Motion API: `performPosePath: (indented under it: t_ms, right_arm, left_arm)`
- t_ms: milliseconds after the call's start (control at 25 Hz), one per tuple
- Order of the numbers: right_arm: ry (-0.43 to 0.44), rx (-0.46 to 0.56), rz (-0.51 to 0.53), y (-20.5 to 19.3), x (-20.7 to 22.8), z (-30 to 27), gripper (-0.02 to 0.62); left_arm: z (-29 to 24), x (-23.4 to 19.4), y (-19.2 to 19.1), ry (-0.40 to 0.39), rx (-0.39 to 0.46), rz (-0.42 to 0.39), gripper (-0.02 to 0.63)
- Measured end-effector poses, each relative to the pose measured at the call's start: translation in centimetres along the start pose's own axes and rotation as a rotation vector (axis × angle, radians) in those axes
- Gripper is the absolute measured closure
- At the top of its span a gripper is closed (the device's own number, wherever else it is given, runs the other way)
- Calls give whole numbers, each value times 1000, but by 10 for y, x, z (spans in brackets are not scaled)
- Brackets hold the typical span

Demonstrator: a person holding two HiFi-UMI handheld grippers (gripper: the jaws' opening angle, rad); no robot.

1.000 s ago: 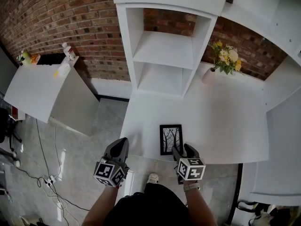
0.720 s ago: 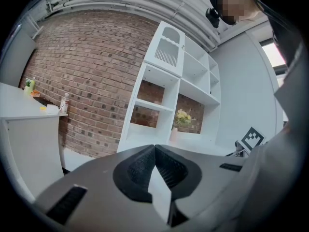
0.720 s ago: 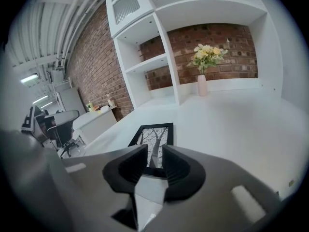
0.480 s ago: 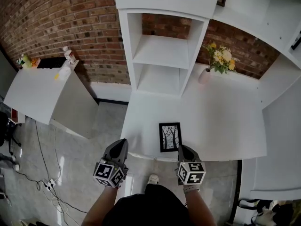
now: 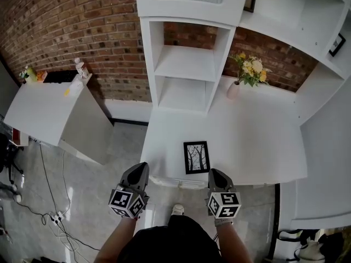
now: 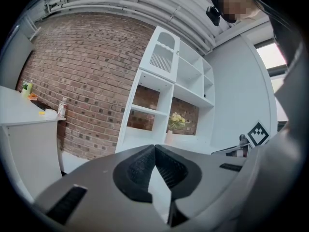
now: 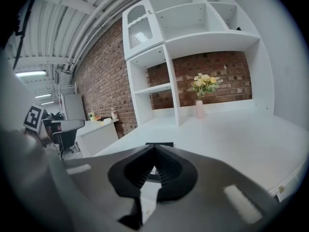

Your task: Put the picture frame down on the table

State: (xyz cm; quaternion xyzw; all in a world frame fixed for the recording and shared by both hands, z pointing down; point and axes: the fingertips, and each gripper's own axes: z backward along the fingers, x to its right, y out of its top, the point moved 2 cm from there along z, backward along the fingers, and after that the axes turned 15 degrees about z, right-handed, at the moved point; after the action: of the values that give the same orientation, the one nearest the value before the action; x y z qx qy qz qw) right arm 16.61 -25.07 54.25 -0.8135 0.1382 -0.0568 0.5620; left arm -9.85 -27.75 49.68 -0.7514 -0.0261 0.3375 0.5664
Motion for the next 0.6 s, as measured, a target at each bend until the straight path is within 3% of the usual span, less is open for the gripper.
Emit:
performPosePath:
  t_ms: [600]
  right_arm:
    - [-52,128,45,17,-1,51,592]
  left_arm:
    - [27,22,-6,-36,11,-11,607]
